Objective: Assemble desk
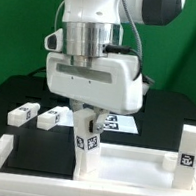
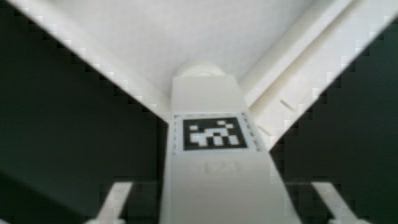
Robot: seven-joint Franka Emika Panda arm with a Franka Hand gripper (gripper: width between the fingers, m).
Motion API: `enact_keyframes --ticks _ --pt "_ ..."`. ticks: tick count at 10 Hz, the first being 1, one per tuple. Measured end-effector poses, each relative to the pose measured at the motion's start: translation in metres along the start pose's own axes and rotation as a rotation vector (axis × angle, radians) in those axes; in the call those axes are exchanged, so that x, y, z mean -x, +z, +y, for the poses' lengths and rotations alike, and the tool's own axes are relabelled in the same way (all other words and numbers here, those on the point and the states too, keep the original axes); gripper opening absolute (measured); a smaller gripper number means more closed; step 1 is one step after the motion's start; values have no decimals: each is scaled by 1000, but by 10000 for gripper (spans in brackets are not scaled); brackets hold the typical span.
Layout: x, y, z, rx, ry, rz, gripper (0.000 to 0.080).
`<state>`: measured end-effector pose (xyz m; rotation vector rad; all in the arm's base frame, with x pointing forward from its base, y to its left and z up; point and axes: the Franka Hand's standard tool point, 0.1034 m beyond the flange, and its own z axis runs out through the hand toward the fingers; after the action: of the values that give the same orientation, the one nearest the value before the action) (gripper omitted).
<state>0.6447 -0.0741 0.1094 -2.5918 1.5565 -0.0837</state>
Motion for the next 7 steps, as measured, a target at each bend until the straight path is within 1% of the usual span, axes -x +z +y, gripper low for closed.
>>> enact_keyframes --ticks 1,2,4,5,6,7 --pt "3 1 -3 -21 137 -16 290" --pt "6 2 -3 -36 324 -30 290" --pt "14 2 -8 -33 512 -36 290" --pt "15 2 -9 -33 569 -37 290" --pt "15 2 -9 -33 544 -36 290" --pt "16 2 -9 -26 427 -25 362"
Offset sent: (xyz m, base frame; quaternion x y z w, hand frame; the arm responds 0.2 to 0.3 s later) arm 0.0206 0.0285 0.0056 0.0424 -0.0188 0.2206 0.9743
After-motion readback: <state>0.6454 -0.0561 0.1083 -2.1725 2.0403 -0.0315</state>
